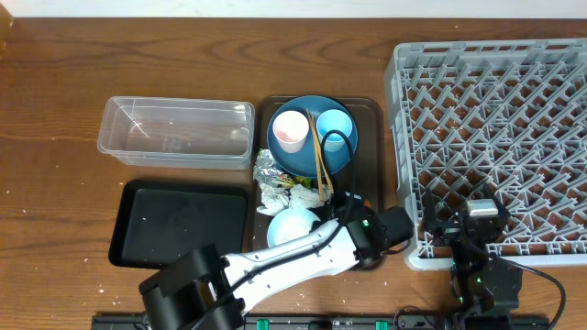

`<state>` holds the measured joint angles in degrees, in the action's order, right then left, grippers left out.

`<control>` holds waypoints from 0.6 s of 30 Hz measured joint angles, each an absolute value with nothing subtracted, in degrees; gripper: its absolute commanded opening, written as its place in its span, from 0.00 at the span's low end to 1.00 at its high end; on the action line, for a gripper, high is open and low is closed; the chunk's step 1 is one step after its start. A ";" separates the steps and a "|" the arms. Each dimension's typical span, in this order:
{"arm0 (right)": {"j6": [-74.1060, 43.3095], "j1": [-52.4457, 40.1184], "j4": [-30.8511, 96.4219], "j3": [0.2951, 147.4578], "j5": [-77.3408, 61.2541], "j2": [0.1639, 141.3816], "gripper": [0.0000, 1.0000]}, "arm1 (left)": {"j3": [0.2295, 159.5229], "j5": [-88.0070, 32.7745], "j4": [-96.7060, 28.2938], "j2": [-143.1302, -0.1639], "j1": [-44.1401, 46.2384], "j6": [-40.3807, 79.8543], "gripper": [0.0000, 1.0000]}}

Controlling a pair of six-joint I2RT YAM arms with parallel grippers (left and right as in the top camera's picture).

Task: Sort waste into correct bins and load items into the dishwasher rack
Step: 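Reach the left gripper to the light-blue rice bowl on the brown tray, then grasp the rice bowl rim with the left gripper and lift it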

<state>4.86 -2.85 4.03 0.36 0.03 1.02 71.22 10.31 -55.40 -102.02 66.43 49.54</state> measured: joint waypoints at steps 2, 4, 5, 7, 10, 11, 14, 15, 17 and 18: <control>4.89 -2.85 4.03 0.36 0.03 1.02 0.99 | 70.06 10.79 -52.90 -102.02 66.43 49.56 0.38; 4.86 -2.85 4.03 0.36 0.05 1.02 0.99 | 69.01 10.96 -51.03 -102.02 66.43 49.58 0.38; 4.89 -2.85 4.03 0.36 0.03 1.02 0.99 | 68.49 11.05 -50.26 -102.02 66.43 49.58 0.37; 4.89 -2.85 4.03 0.36 0.03 1.02 0.99 | 67.05 11.16 -48.31 -102.02 66.43 49.60 0.38; 4.89 -2.85 4.03 0.36 0.03 1.02 0.99 | 64.66 11.44 -46.00 -102.04 66.43 49.58 0.38; 4.89 -2.85 4.03 0.36 0.03 1.02 0.99 | 64.05 11.64 -45.60 -102.04 66.43 49.60 0.37; 4.89 -2.85 4.03 0.36 0.03 1.02 0.99 | 63.02 12.60 -45.32 -102.04 66.43 49.60 0.33; 4.89 -2.85 4.03 0.36 0.03 1.02 0.99 | 62.94 12.91 -45.32 -102.04 66.43 49.71 0.30; 4.89 -2.85 4.03 0.36 0.03 1.02 0.99 | 62.92 13.54 -45.10 -102.04 66.43 49.78 0.25; 4.89 -2.85 4.03 0.36 0.03 1.02 0.99 | 62.92 13.76 -44.91 -102.04 66.43 49.82 0.25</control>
<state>4.89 -2.85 4.03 0.36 0.03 1.02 62.92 13.76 -44.91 -102.04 66.43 49.82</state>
